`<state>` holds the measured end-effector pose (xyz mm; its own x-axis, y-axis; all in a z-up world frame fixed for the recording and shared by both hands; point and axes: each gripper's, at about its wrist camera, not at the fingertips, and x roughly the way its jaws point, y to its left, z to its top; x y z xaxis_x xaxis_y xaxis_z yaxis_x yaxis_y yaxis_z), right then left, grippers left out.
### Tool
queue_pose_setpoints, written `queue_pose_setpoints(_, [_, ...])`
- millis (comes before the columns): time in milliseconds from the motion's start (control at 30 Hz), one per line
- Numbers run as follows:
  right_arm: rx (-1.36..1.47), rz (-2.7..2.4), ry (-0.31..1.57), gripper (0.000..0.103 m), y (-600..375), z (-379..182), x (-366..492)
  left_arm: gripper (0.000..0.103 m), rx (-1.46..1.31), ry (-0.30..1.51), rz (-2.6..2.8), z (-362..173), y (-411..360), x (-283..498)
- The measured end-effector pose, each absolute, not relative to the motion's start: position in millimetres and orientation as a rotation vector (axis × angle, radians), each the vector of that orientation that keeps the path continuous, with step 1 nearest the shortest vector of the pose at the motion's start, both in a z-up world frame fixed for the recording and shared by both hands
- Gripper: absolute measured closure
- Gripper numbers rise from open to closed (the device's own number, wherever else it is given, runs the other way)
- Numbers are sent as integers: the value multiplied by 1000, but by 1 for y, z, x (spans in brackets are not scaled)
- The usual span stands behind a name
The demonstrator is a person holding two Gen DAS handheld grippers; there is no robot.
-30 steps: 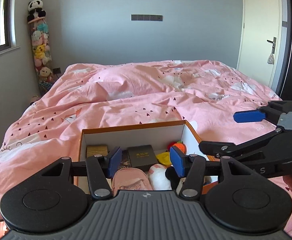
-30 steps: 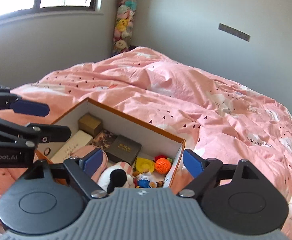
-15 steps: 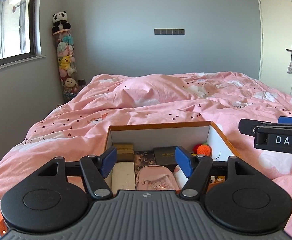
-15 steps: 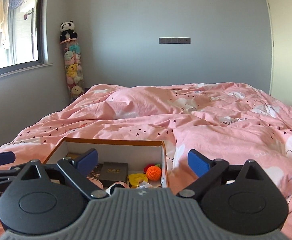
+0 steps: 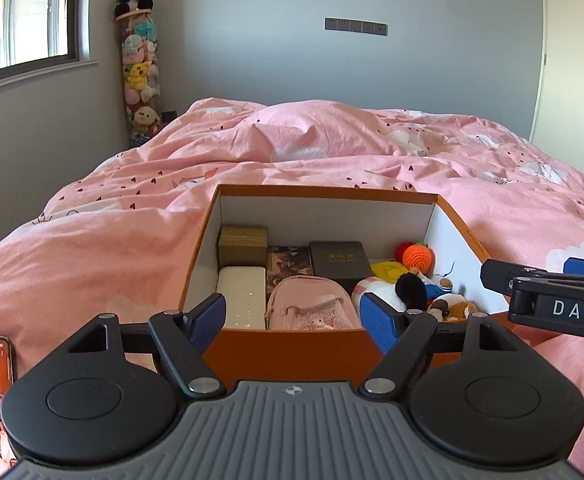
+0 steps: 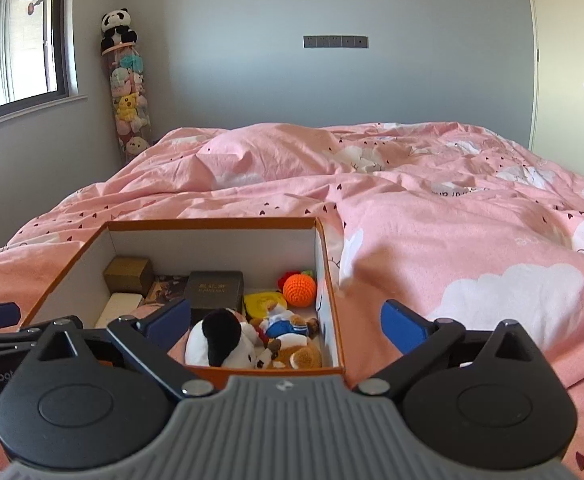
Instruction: Organize objects
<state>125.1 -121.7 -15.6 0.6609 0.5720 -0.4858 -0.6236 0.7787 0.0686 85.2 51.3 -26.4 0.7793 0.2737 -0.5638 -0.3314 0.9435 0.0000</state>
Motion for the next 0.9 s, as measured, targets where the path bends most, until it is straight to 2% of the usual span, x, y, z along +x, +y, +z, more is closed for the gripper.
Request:
queue_pose_setpoints(333, [-124, 683, 573, 2, -119, -24, 124, 14, -105, 672, 375, -30, 52, 84])
queue_pose_setpoints(900, [-139, 686, 573, 2, -119, -23, 117, 14, -68, 686, 379, -28, 49, 85])
